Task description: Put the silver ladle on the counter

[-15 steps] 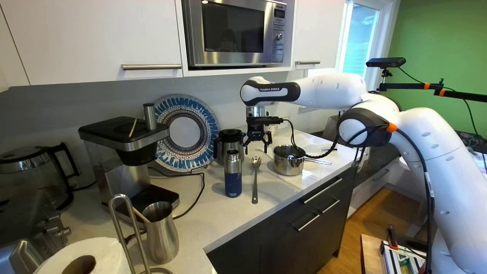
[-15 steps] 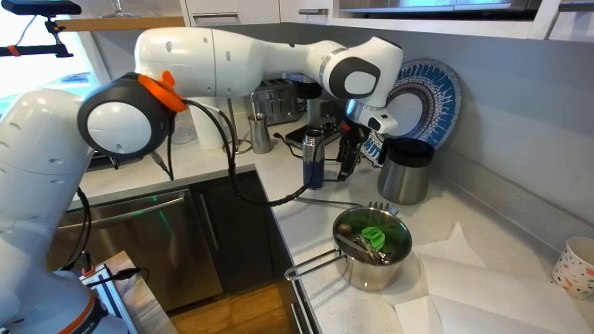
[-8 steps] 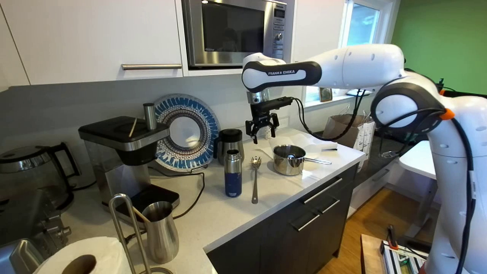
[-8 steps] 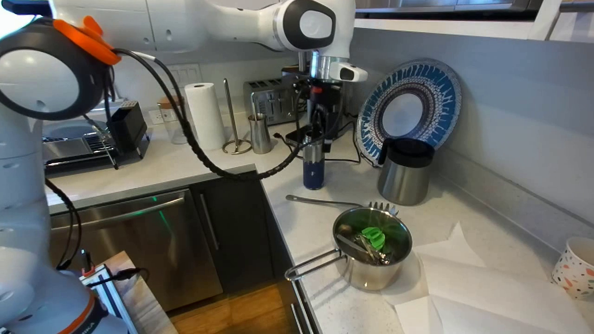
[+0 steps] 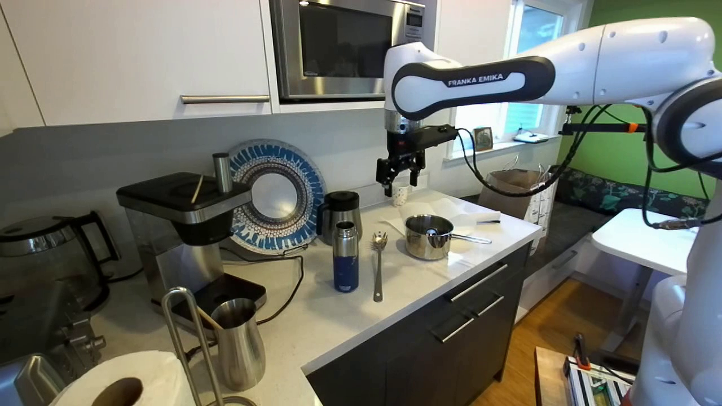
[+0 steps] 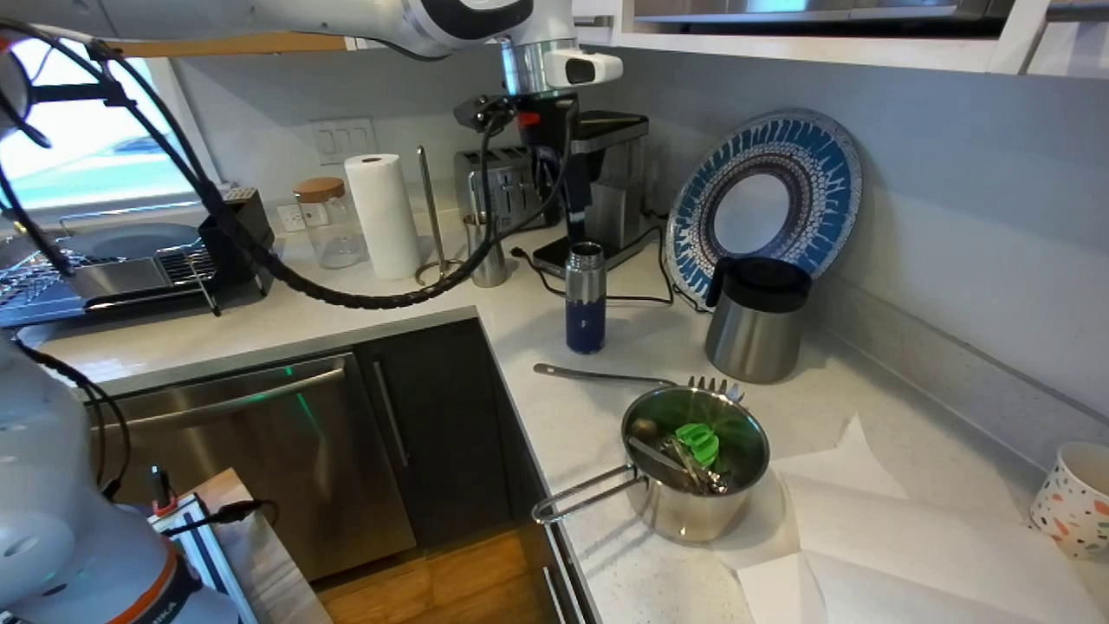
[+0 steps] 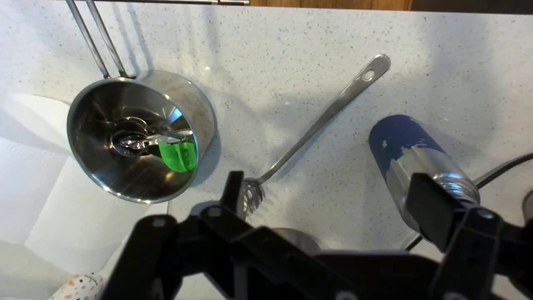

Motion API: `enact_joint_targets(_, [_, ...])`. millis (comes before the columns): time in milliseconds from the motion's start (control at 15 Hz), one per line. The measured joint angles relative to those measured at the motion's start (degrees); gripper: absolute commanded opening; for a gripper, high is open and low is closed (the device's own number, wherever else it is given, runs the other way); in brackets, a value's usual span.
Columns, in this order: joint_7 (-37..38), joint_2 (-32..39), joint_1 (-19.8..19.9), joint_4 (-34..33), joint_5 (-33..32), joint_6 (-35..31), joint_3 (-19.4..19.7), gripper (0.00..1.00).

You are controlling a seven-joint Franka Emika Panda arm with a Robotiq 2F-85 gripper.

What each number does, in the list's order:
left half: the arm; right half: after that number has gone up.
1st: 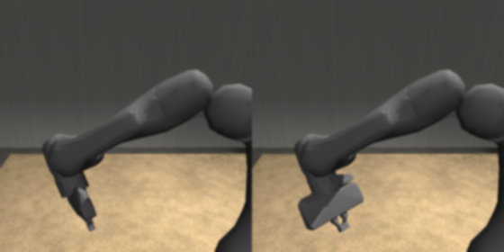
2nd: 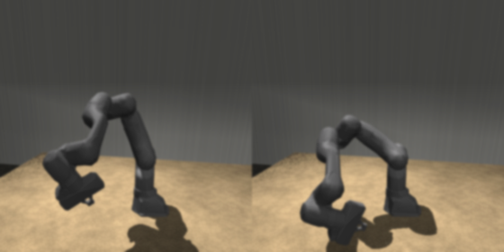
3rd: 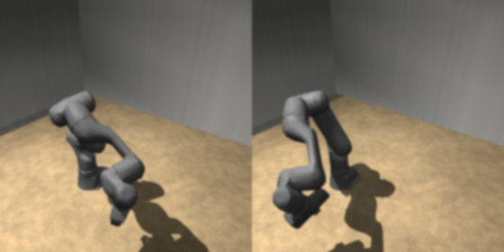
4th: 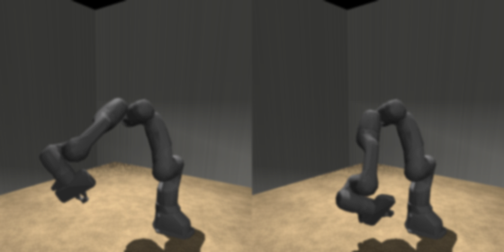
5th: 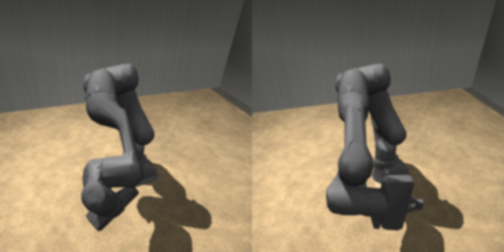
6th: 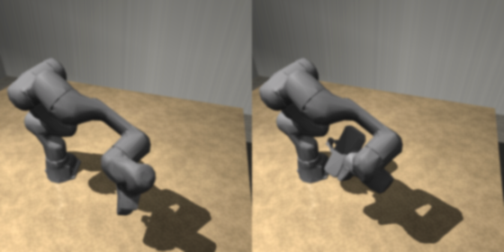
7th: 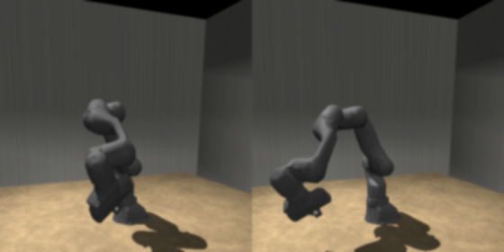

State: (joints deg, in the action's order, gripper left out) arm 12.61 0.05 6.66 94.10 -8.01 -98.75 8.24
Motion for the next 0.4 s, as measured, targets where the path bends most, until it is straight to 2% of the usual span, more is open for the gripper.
enact_joint_targets(200, [-0.85, -5.5, 0.0, 6.53, 0.17, -4.17, -0.58, 1.0])
enact_joint_targets(400, [-1.83, -9.06, -0.01, 11.58, -0.17, -4.32, -1.68, 1.0])
